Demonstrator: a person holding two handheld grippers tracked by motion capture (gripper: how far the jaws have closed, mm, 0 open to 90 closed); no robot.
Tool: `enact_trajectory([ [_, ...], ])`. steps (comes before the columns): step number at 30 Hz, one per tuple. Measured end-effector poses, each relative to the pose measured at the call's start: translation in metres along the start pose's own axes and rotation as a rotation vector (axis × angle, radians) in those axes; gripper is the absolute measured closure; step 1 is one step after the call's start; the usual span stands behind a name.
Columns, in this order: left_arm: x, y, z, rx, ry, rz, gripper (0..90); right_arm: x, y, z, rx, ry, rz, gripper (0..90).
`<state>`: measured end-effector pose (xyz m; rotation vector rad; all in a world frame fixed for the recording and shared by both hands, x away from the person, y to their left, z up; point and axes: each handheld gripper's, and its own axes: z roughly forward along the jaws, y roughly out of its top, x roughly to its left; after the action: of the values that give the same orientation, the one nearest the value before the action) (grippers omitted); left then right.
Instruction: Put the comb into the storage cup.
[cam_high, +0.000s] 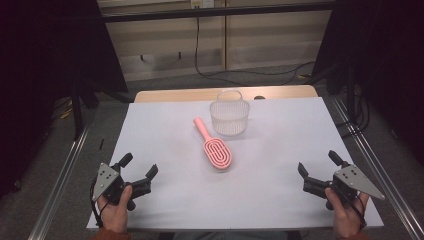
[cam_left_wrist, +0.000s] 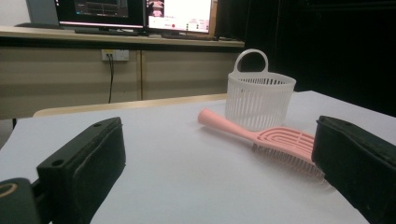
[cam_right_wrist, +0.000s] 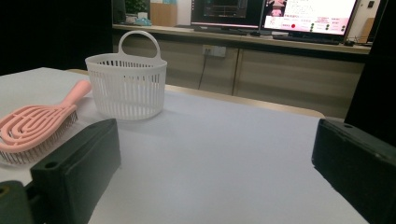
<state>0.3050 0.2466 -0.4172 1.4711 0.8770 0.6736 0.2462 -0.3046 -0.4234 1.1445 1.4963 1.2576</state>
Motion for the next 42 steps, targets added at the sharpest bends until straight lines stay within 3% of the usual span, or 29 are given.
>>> enact_trajectory([
  [7,-0.001,-0.002,0.003,0.026,-0.011,0.024,3.8,0.000,-0.002,0.003,0.020,0.015,0.005,1.0],
  [15,-0.003,-0.001,0.008,0.043,-0.037,0.013,4.3,0.000,-0.002,0.003,0.020,0.025,0.006,0.9],
  [18,-0.006,0.000,0.011,0.080,-0.044,0.041,3.1,0.000,-0.003,0.003,0.027,0.023,0.006,0.9],
  [25,-0.017,0.003,0.019,0.101,-0.133,0.079,1.6,0.003,-0.002,0.003,0.027,0.035,-0.016,0.7],
  [28,-0.019,0.003,0.022,0.101,-0.150,0.074,1.6,0.003,-0.002,0.002,0.030,0.035,-0.016,0.5],
  [29,-0.019,0.003,0.026,0.095,-0.181,0.065,1.5,0.003,-0.003,0.003,0.031,0.033,-0.013,0.5],
  [30,-0.019,0.004,0.028,0.105,-0.187,0.075,1.3,0.003,-0.003,0.003,0.032,0.032,-0.009,0.5],
  [35,-0.021,0.011,0.034,0.087,-0.174,0.063,1.2,0.002,-0.003,0.004,0.038,0.037,-0.010,0.5],
  [39,-0.027,0.013,0.043,0.091,-0.205,0.096,1.2,0.003,-0.003,0.004,0.040,0.037,-0.012,0.5],
  [42,-0.028,0.014,0.047,0.098,-0.201,0.101,1.2,0.003,-0.003,0.004,0.039,0.039,-0.013,0.5],
])
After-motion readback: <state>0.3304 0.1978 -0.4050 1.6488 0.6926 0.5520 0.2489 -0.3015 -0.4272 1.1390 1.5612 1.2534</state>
